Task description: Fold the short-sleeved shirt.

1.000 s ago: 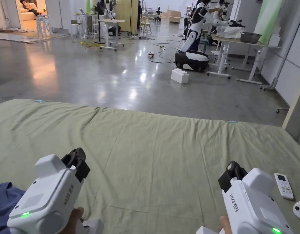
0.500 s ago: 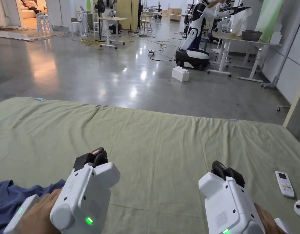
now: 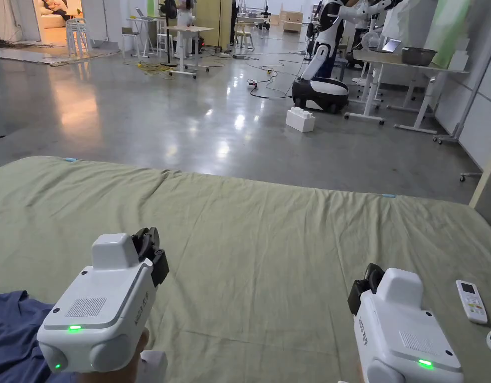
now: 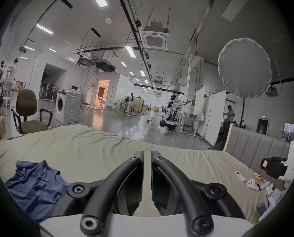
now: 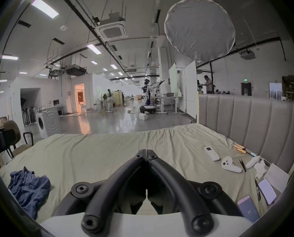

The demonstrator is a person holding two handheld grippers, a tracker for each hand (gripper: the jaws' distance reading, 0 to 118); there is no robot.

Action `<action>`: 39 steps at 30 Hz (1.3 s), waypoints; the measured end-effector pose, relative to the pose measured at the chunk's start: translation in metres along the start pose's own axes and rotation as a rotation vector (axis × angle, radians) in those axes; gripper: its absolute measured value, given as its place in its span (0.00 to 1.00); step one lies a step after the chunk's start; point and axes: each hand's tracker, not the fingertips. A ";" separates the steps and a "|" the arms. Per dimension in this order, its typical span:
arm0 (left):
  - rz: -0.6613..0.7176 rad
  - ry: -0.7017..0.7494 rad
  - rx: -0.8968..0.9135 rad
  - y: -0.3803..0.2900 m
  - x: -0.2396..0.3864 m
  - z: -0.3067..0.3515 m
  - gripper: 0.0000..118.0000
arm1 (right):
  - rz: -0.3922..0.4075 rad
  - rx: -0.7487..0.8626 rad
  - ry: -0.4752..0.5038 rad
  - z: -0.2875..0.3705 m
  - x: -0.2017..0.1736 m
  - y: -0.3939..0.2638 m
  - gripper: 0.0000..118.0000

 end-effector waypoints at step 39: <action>-0.045 0.306 -1.004 -0.151 -0.313 -0.031 0.85 | 0.190 -0.243 0.115 -0.012 -0.068 -0.067 0.01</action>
